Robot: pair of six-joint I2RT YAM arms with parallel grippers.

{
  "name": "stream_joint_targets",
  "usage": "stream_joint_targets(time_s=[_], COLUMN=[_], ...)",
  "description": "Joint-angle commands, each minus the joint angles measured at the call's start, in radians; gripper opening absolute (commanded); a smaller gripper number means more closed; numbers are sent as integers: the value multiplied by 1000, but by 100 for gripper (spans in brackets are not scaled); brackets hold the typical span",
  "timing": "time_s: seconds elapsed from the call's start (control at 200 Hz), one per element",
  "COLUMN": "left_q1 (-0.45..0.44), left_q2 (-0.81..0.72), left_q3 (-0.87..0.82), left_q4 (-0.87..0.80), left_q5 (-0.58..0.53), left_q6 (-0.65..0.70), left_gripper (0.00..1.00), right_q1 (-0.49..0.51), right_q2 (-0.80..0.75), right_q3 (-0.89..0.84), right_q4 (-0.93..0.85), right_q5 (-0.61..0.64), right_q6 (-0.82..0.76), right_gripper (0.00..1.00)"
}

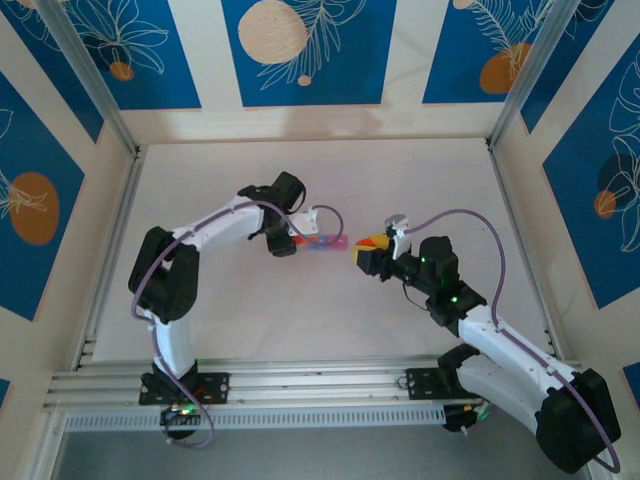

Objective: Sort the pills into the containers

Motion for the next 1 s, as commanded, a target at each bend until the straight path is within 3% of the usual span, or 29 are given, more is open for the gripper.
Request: stream_joint_targets(time_s=[0.0,0.995], left_q1=[-8,-77], left_q2=[26,95], left_q3=[40,42], left_q4=[-48,-24], left_q5=[-24,-260], left_q6=[36,123], left_gripper=[0,0], right_q1=[-6,-8], right_q2=[-11,-23], right_q3=[-10,-10], right_q4=[10,2], right_q5=[15,6], right_q6=[15,22], right_gripper=[30,30])
